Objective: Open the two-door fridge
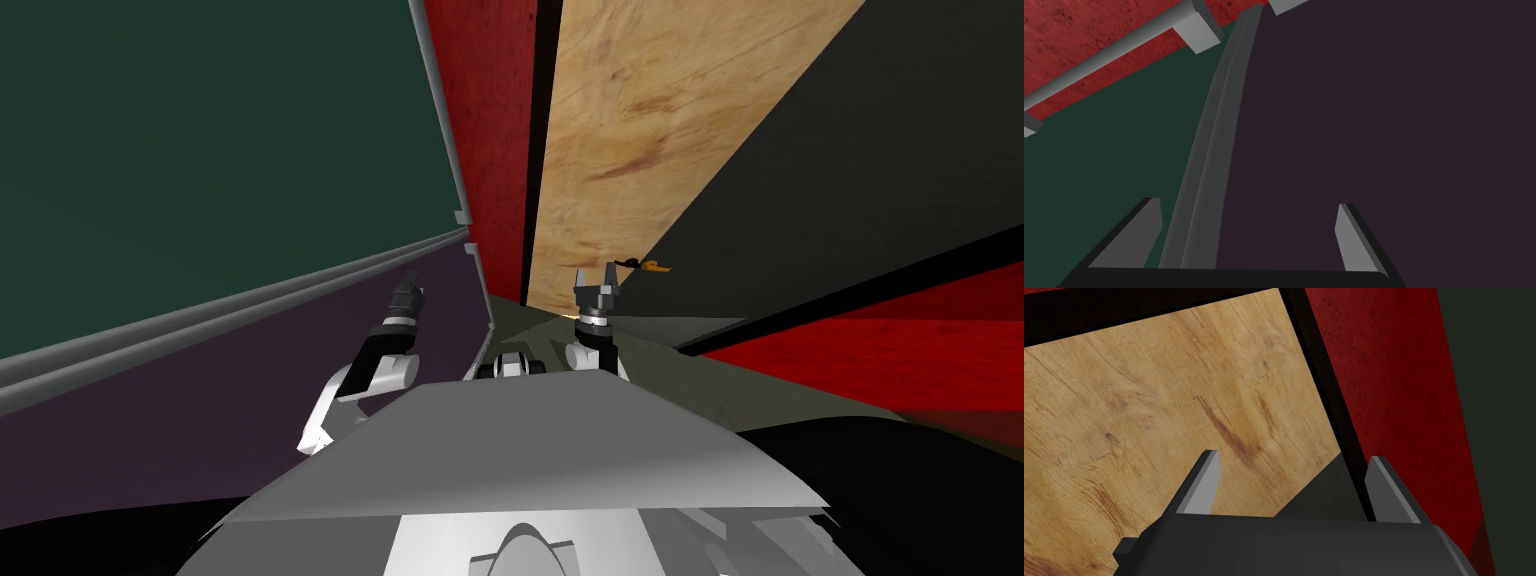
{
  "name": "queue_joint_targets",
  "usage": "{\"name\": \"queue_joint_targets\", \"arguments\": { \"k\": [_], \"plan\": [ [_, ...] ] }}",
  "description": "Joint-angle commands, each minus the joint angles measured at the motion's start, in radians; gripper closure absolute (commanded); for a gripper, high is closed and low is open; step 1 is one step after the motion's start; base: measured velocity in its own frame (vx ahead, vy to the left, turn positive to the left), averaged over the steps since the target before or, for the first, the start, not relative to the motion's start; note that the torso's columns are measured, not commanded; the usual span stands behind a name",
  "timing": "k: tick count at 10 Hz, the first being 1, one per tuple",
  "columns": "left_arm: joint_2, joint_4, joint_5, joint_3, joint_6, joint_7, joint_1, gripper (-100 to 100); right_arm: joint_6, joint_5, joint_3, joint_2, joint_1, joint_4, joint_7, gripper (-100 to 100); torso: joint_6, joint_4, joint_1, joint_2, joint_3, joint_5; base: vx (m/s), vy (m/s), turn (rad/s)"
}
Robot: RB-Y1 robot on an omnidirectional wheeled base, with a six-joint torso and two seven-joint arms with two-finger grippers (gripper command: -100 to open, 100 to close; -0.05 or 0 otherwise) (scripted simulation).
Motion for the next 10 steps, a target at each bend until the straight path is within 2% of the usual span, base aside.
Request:
{"name": "queue_joint_targets", "arguments": {
  "k": [1, 4, 5, 6, 7, 8, 9, 10],
  "plan": [
    [0.012, 0.000, 0.009, 0.020, 0.071, -0.002, -0.005, -100, 0.000, 0.000, 0.000, 0.000, 0.000, 0.000, 0.000, 0, 0.000, 0.000, 0.001, 0.001, 0.001, 0.000, 0.103, -0.084, 0.000],
    [0.032, 0.002, 0.021, 0.046, 0.150, -0.002, -0.016, -100, 0.000, 0.000, 0.000, 0.000, 0.000, 0.000, 0.000, 0, 0.001, -0.001, 0.005, -0.001, -0.001, 0.002, 0.093, -0.070, 0.001],
    [0.032, 0.002, 0.021, 0.046, 0.159, -0.002, -0.016, -100, 0.000, 0.000, 0.000, 0.000, 0.000, 0.000, 0.000, 0, 0.003, -0.002, 0.006, -0.004, -0.002, 0.002, 0.067, -0.065, -0.018],
    [0.042, 0.004, 0.028, 0.060, 0.199, -0.003, -0.022, -100, 0.000, 0.000, 0.000, 0.000, 0.000, 0.000, 0.000, 0, 0.002, -0.002, 0.005, -0.004, -0.003, 0.002, 0.068, -0.059, -0.003],
    [0.042, 0.004, 0.028, 0.060, 0.202, -0.003, -0.022, -100, 0.000, 0.000, 0.000, 0.000, 0.000, 0.000, 0.000, 0, 0.004, -0.003, 0.006, -0.007, -0.004, 0.003, 0.061, -0.062, -0.011],
    [0.053, 0.006, 0.034, 0.073, 0.240, -0.003, -0.027, -100, 0.000, 0.000, 0.000, 0.000, 0.000, 0.000, 0.000, 0, 0.002, -0.003, 0.006, -0.007, -0.004, 0.003, 0.110, -0.073, 0.017],
    [0.053, 0.006, 0.034, 0.073, 0.245, -0.003, -0.027, -100, 0.000, 0.000, 0.000, 0.000, 0.000, 0.000, 0.000, 0, 0.005, -0.004, 0.006, -0.012, -0.007, 0.003, 0.090, -0.050, 0.004],
    [0.065, 0.008, 0.040, 0.086, 0.285, -0.004, -0.032, -100, 0.000, 0.000, 0.000, 0.000, 0.000, 0.000, 0.000, 0, 0.005, -0.005, 0.009, -0.013, -0.008, 0.004, 0.073, -0.064, -0.018]
  ]
}}
